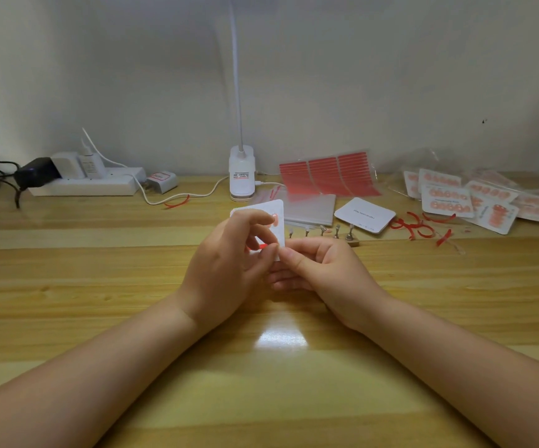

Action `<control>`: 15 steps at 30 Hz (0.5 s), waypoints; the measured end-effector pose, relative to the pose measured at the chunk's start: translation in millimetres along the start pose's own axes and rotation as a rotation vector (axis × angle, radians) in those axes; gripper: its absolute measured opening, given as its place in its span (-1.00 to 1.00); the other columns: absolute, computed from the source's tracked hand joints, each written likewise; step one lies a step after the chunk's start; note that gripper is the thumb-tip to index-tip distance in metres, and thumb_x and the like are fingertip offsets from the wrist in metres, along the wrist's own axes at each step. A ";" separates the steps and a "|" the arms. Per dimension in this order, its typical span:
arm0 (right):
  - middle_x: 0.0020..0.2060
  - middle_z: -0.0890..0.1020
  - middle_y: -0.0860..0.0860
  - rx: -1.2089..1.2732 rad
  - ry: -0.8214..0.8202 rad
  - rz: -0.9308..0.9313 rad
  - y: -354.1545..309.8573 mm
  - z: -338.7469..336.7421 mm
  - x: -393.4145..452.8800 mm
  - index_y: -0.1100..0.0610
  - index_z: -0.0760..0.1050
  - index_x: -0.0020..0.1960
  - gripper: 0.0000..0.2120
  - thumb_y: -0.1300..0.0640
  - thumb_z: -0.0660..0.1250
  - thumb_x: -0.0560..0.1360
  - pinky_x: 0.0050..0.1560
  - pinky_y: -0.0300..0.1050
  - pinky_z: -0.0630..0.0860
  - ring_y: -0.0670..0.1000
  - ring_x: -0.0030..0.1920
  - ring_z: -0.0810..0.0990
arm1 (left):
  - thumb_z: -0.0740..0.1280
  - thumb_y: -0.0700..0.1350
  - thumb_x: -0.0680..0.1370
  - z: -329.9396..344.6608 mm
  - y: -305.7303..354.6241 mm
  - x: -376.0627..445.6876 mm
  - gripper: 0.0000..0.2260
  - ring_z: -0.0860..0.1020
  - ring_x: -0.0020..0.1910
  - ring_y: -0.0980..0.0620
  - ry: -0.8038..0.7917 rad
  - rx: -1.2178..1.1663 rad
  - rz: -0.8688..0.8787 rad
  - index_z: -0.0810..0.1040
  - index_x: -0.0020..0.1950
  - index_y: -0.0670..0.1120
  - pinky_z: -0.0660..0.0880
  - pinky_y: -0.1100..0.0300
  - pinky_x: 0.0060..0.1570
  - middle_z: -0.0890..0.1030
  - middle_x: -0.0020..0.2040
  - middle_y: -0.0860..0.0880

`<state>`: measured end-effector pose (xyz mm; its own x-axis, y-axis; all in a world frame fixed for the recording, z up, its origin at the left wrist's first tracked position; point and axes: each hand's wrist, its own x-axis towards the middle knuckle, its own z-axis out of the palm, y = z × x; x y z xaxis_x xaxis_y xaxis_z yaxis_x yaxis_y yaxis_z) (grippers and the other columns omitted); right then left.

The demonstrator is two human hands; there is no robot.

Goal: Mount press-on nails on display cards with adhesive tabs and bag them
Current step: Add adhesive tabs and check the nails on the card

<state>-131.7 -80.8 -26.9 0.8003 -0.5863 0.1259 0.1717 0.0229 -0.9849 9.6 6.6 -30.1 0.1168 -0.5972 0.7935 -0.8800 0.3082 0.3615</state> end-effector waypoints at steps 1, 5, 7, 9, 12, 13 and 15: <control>-0.17 0.69 0.22 -0.010 -0.001 -0.007 0.4 0.0 0.1 0.29 0.61 0.04 -0.83 0.29 0.25 0.58 -0.11 -0.13 0.65 0.09 -0.14 0.68 | 0.45 -0.28 0.45 0.1 -0.4 -0.7 -0.61 0.56 -0.21 -0.01 0.002 -0.014 -0.017 0.40 0.19 -0.05 0.50 0.16 -0.14 0.61 -0.08 -0.03; -0.14 0.70 0.20 -0.048 -0.005 -0.040 1.0 -0.4 -0.8 0.26 0.62 0.05 -0.83 0.30 0.25 0.58 -0.10 -0.14 0.64 0.07 -0.12 0.69 | 0.45 -0.19 0.45 -0.9 -0.8 -1.6 -0.66 0.60 -0.10 0.00 0.033 -0.021 -0.070 0.47 0.18 -0.18 0.51 0.18 -0.11 0.62 -0.02 -0.06; -0.11 0.70 0.22 -0.064 -0.003 -0.053 1.1 -0.4 -1.4 0.25 0.62 0.04 -0.83 0.30 0.25 0.59 -0.09 -0.13 0.64 0.09 -0.10 0.69 | 0.45 -0.19 0.46 -0.8 1.8 -1.4 -0.66 0.62 -0.04 0.00 0.039 -0.009 -0.074 0.46 0.20 -0.14 0.52 0.19 -0.10 0.64 0.00 -0.07; -0.10 0.70 0.24 -0.059 -0.005 -0.061 0.8 0.2 -2.3 0.26 0.62 0.05 -0.82 0.31 0.24 0.59 -0.10 -0.13 0.64 0.10 -0.09 0.70 | 0.44 -0.20 0.48 -0.5 5.5 -1.7 -0.63 0.64 -0.05 0.00 0.038 0.018 -0.072 0.42 0.22 -0.03 0.55 0.16 -0.10 0.65 0.00 -0.06; -0.09 0.69 0.25 -0.046 -0.004 -0.063 0.6 1.0 -2.9 0.29 0.61 0.08 -0.82 0.31 0.24 0.59 -0.12 -0.14 0.63 0.11 -0.08 0.70 | 0.41 -0.17 0.49 0.0 9.7 -1.8 -0.65 0.67 -0.09 0.01 0.032 0.070 -0.076 0.38 0.20 0.04 0.59 0.07 -0.13 0.68 -0.01 -0.04; -0.09 0.69 0.26 -0.045 -0.001 -0.060 0.3 1.3 -2.9 0.29 0.61 0.07 -0.82 0.31 0.24 0.59 -0.12 -0.14 0.63 0.11 -0.08 0.70 | 0.40 -0.17 0.49 -0.1 10.5 -2.0 -0.66 0.68 -0.09 0.02 0.031 0.075 -0.079 0.40 0.21 0.02 0.60 0.06 -0.14 0.69 -0.01 -0.04; -0.10 0.69 0.25 -0.039 0.008 -0.054 0.1 1.5 -2.5 0.27 0.61 0.06 -0.83 0.32 0.24 0.58 -0.11 -0.14 0.64 0.10 -0.09 0.70 | 0.41 -0.20 0.49 -0.4 10.2 -1.9 -0.70 0.69 -0.08 0.02 0.025 0.068 -0.079 0.49 0.21 -0.09 0.62 0.05 -0.15 0.69 -0.01 -0.06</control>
<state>-132.8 -78.2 -27.1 0.7858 -0.5921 0.1786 0.1925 -0.0403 -0.9805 0.6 11.2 -27.7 0.1982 -0.5988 0.7760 -0.8967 0.2088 0.3902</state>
